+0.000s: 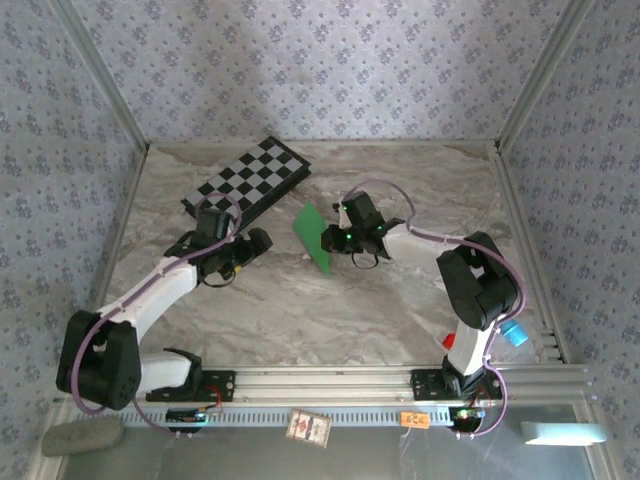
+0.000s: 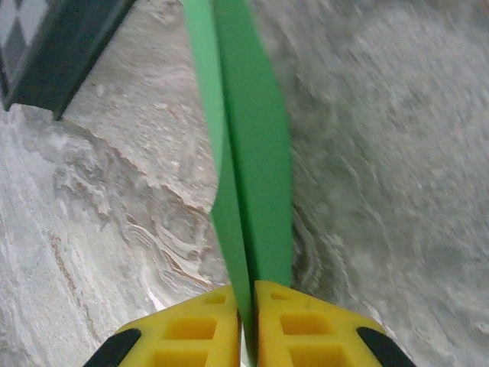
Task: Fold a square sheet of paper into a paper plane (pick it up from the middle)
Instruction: Turn over the paper at the center of the table.
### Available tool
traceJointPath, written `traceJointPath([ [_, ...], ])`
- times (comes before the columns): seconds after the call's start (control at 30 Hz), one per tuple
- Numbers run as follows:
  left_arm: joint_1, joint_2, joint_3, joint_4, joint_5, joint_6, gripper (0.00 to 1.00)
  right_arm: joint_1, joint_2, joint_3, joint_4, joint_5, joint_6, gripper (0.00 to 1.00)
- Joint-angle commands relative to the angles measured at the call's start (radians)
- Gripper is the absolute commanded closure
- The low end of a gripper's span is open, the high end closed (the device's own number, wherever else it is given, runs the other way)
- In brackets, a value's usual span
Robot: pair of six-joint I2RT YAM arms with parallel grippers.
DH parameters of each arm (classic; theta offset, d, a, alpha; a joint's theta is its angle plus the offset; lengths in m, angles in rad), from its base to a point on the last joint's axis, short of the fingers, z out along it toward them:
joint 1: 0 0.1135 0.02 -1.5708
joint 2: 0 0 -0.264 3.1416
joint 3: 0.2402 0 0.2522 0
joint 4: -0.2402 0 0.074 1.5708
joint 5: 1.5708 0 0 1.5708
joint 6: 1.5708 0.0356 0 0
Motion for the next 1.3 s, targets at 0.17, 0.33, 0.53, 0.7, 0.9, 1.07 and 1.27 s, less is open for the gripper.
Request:
traceJointPath([
  [0.17,-0.125,0.126,0.048,0.212,0.083,-0.094,0.18,-0.046,-0.044,-0.142,0.159,-0.059,0.16,0.85],
  [0.33,-0.211,0.237,0.078,0.329,0.116,-0.16,0.38,-0.06,-0.038,-0.188,0.199,-0.056,0.223,0.84],
  [0.53,-0.267,0.349,0.121,0.42,0.135,-0.225,0.59,-0.069,-0.027,-0.219,0.222,-0.06,0.274,0.83],
  [0.7,-0.298,0.432,0.178,0.426,0.142,-0.256,0.72,-0.072,-0.028,-0.229,0.24,-0.067,0.294,0.83],
  [0.9,-0.307,0.505,0.212,0.4,0.143,-0.279,0.8,-0.074,-0.022,-0.23,0.259,-0.091,0.307,0.82],
  [1.07,-0.309,0.558,0.256,0.331,0.147,-0.264,0.86,-0.076,-0.02,-0.227,0.269,-0.116,0.315,0.81],
  [1.27,-0.308,0.589,0.272,0.231,0.108,-0.218,0.93,-0.098,-0.015,-0.221,0.281,-0.18,0.296,0.75],
])
